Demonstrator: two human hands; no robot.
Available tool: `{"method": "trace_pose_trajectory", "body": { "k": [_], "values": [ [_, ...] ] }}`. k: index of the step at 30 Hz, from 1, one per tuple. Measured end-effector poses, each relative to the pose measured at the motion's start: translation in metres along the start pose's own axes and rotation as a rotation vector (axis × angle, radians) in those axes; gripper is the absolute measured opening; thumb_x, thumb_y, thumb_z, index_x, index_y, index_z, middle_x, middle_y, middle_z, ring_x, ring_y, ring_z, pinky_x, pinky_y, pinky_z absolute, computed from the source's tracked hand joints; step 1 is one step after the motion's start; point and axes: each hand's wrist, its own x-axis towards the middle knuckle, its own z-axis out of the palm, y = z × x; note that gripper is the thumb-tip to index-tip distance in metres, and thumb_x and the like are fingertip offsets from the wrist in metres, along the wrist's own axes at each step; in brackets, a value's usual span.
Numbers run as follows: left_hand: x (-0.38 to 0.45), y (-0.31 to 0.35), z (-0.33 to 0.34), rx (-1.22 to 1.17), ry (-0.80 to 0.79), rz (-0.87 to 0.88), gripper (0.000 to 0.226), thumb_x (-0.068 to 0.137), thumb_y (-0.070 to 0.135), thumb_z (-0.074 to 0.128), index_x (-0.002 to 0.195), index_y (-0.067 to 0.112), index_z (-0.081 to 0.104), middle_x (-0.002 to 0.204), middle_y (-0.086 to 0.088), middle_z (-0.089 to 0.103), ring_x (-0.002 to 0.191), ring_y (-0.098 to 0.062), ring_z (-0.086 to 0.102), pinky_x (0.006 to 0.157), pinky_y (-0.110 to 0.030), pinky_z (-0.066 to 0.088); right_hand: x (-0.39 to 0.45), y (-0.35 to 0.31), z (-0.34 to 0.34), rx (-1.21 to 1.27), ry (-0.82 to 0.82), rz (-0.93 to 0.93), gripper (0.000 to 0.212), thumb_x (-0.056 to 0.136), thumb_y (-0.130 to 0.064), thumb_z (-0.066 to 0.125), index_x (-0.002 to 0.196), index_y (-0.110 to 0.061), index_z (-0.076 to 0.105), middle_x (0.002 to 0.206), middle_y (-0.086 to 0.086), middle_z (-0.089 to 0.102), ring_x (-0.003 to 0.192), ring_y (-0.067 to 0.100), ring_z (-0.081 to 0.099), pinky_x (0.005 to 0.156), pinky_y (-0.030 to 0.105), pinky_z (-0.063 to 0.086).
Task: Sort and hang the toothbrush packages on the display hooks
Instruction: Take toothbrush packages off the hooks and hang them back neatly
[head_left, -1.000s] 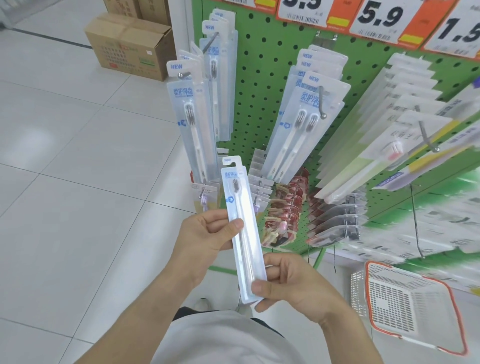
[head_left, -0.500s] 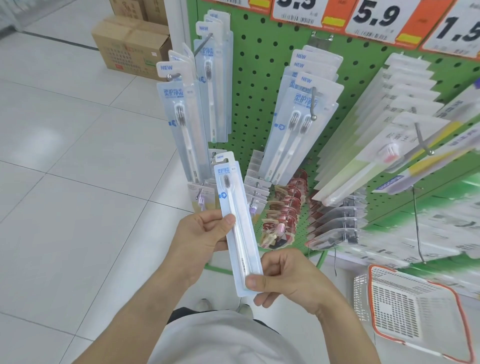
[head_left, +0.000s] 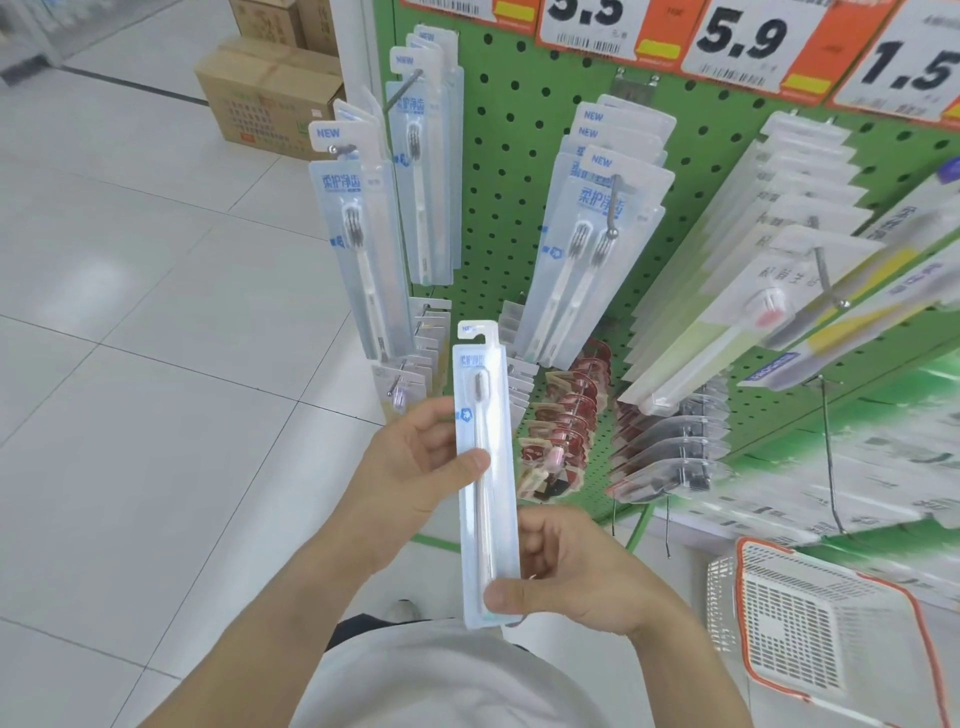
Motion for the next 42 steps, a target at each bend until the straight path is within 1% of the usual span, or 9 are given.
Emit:
{"method": "trace_pose_trajectory", "body": {
  "k": [4,9,14,18,25,30,33,37,42],
  "values": [
    [0.001,-0.001,0.003,-0.091,0.094,0.001,0.038,0.08,0.018,0.069,0.116,0.008,0.069,0.105,-0.01,0.078,0.092,-0.021,0.075,0.078,-0.034,0.061,-0.001,0.002,-0.001,-0.134,-0.034,0.043,0.029,0.081,-0.002,0.081,0.107,-0.014,0.073,0.099,0.005,0.077,0.084,0.019,0.068,0.079,0.038,0.054],
    [0.0,-0.005,0.005,-0.178,0.12,-0.007,0.036,0.085,0.012,0.065,0.119,0.0,0.063,0.103,-0.013,0.077,0.087,-0.025,0.074,0.073,-0.038,0.062,0.003,-0.001,0.006,0.056,0.118,-0.074,0.05,0.09,-0.02,0.072,0.136,-0.013,0.054,0.122,0.01,0.071,0.113,0.031,0.069,0.097,0.045,0.055],
    [-0.005,-0.003,0.011,-0.34,0.098,-0.076,0.029,0.096,0.003,0.054,0.124,0.002,0.058,0.095,-0.01,0.074,0.067,-0.024,0.069,0.049,-0.027,0.052,0.007,-0.013,0.02,0.42,0.156,-0.021,0.046,0.106,-0.042,0.042,0.132,-0.009,0.061,0.121,0.026,0.066,0.087,0.041,0.07,0.076,0.051,0.061],
    [-0.005,-0.006,0.008,-0.248,0.112,-0.04,0.029,0.093,0.005,0.065,0.121,0.0,0.06,0.098,-0.007,0.074,0.082,-0.021,0.07,0.068,-0.027,0.057,0.008,-0.01,0.018,0.398,0.189,-0.036,0.042,0.101,-0.039,0.055,0.129,-0.009,0.064,0.105,0.025,0.068,0.074,0.033,0.064,0.063,0.04,0.057],
    [-0.01,0.0,0.012,-0.251,0.168,-0.044,0.044,0.081,0.014,0.079,0.121,0.008,0.061,0.118,-0.008,0.074,0.113,-0.022,0.069,0.093,-0.04,0.057,0.013,0.001,0.019,-0.049,0.35,-0.04,0.044,0.072,-0.037,0.085,0.114,-0.032,0.073,0.096,0.0,0.07,0.077,0.017,0.06,0.072,0.045,0.058],
    [-0.01,-0.002,0.008,-0.239,0.222,-0.029,0.023,0.102,0.01,0.051,0.121,0.007,0.063,0.109,-0.005,0.075,0.101,-0.029,0.073,0.079,-0.039,0.062,0.005,-0.001,0.02,-0.099,0.254,-0.066,0.03,0.077,-0.039,0.083,0.105,-0.031,0.075,0.101,0.001,0.074,0.08,0.018,0.066,0.082,0.045,0.057],
    [-0.01,0.001,0.003,-0.292,0.207,-0.058,0.027,0.103,0.013,0.048,0.124,0.003,0.063,0.11,-0.009,0.073,0.099,-0.026,0.073,0.081,-0.038,0.062,0.003,-0.001,0.016,-0.096,0.196,-0.092,0.028,0.087,-0.026,0.079,0.114,-0.027,0.073,0.104,0.002,0.074,0.079,0.02,0.068,0.08,0.043,0.058],
    [-0.01,0.001,0.002,-0.371,0.187,-0.11,0.033,0.106,0.019,0.041,0.127,0.0,0.06,0.114,-0.016,0.071,0.104,-0.033,0.071,0.084,-0.044,0.062,0.004,-0.001,0.015,-0.054,0.254,-0.113,0.025,0.089,-0.011,0.077,0.113,-0.019,0.075,0.098,0.006,0.075,0.075,0.021,0.07,0.064,0.028,0.054],
    [-0.011,0.0,0.001,-0.281,0.139,-0.072,0.029,0.101,0.003,0.049,0.128,0.001,0.057,0.112,-0.014,0.073,0.1,-0.034,0.073,0.085,-0.045,0.061,0.004,0.0,0.015,0.056,0.236,-0.094,0.025,0.09,-0.003,0.072,0.114,-0.01,0.072,0.099,0.009,0.075,0.073,0.023,0.073,0.06,0.025,0.054]
  ]
}}
